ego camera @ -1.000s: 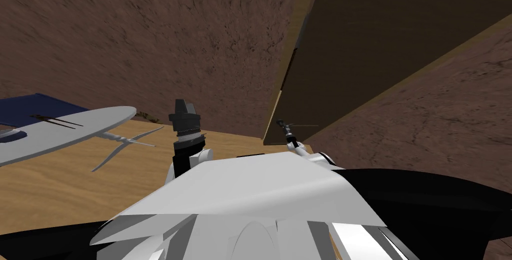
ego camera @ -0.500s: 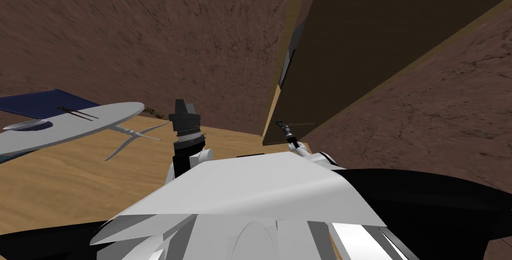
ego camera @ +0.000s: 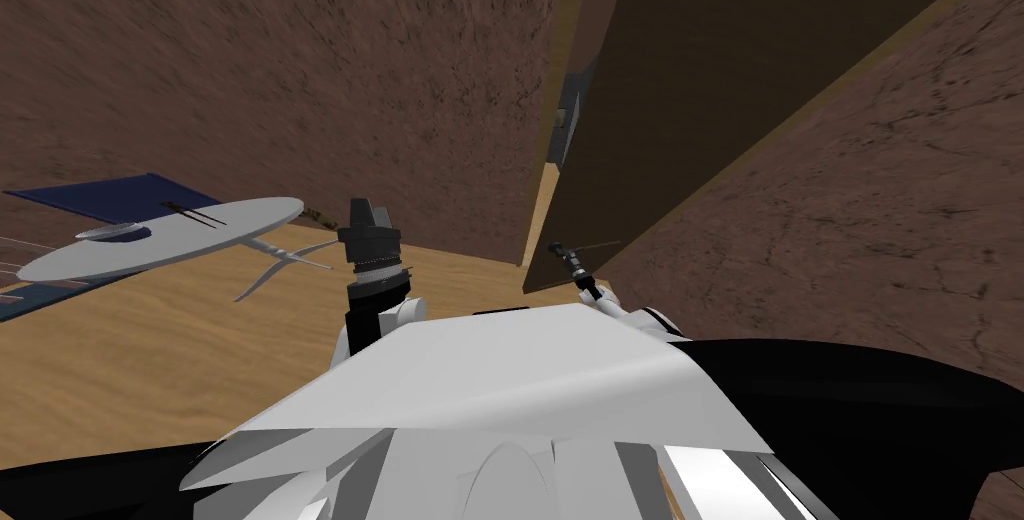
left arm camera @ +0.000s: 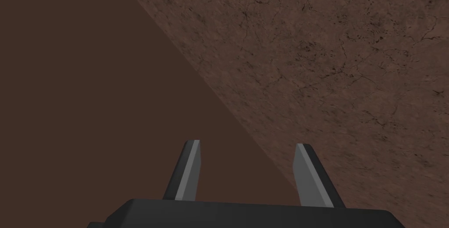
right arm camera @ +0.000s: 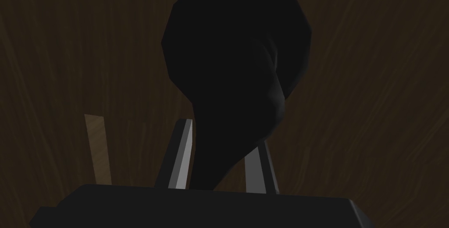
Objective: Pull the door open
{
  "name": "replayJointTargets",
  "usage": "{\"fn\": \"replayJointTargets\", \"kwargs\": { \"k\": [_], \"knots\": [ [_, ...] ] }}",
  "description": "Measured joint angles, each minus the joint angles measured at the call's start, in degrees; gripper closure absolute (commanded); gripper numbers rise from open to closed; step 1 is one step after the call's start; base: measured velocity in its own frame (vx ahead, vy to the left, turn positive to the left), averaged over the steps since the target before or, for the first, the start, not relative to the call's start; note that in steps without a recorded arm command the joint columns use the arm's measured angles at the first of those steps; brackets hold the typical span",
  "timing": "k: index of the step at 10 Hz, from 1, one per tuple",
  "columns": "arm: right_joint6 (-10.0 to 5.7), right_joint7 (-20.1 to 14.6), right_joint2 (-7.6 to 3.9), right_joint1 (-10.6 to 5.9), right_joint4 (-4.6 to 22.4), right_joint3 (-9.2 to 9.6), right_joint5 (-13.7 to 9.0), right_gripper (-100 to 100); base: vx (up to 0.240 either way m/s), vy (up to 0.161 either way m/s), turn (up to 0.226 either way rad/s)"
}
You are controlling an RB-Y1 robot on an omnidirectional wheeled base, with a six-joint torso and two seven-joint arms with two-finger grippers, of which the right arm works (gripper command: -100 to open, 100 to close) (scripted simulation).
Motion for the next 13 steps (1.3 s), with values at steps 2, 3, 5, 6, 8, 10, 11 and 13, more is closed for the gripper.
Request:
{"fn": "replayJointTargets", "kwargs": {
  "k": [2, 3, 5, 6, 8, 10, 11, 13],
  "knots": [
    [-0.41, -0.5, -0.48, 0.99, -0.2, 0.24, 0.0, 100, -0.151, -0.06, 0.189],
    [-1.04, -0.8, -0.85, 1.18, 0.1, 0.3, -0.1, 100, -0.175, -0.105, 0.174],
    [-2.84, -1.4, -1.59, 1.5, 0.9, 0.61, -0.1, 100, -0.157, -0.062, 0.139],
    [-3.81, -1.8, -2.1, 1.93, 1.2, 0.72, -0.1, 100, -0.159, -0.083, 0.154],
    [-5.1, -2.3, -2.67, 2.7, 1.5, 1.03, -0.1, 100, -0.127, -0.08, 0.141],
    [-6.71, -2.9, -3.46, 3.48, 2.0, 1.37, -0.1, 100, -0.162, -0.079, 0.143],
    [-7.61, -3.2, -3.86, 3.76, 2.2, 1.49, -0.2, 100, -0.165, -0.09, 0.151],
    [-8.94, -3.7, -4.17, 4.1, 3.1, 1.78, -0.1, 100, -0.1, -0.058, 0.117]
  ]
}}
